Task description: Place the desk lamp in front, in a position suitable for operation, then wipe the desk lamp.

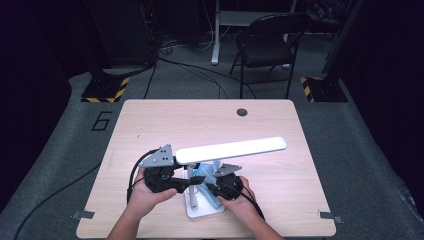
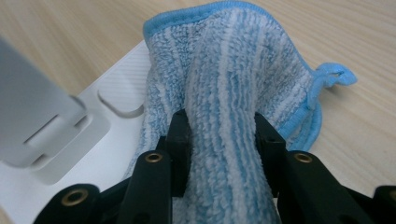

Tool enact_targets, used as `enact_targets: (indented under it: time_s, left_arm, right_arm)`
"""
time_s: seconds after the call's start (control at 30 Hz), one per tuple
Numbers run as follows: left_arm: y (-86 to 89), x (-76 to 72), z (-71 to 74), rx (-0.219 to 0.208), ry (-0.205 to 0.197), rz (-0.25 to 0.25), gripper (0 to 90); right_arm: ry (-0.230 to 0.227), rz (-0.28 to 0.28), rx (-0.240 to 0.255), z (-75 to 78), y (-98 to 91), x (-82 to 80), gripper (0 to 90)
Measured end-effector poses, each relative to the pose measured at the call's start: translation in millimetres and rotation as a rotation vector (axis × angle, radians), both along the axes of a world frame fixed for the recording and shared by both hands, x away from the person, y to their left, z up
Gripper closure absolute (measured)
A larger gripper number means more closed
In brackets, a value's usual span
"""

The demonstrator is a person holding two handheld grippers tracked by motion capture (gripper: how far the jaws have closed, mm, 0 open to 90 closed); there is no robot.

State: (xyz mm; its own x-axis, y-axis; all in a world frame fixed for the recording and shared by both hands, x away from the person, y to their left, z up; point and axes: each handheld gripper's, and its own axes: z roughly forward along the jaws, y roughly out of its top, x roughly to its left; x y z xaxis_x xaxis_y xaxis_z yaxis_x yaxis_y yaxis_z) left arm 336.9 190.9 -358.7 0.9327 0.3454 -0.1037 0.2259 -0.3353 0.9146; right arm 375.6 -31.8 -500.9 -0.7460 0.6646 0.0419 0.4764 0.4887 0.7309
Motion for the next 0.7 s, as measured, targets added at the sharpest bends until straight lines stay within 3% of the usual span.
enact_targets:
  time_s: [0.17,0.7]
  left_arm:
    - [0.2,0.0,-0.1,-0.001,0.002,0.0,50.5]
    - [-0.4,1.2,-0.1,-0.005,0.01,-0.01,50.4]
  right_arm:
    - [-0.007,-0.006,-0.015,1.0,2.5,14.6,65.4]
    - [0.015,-0.056,0.019,-0.2,6.4,41.2,65.4]
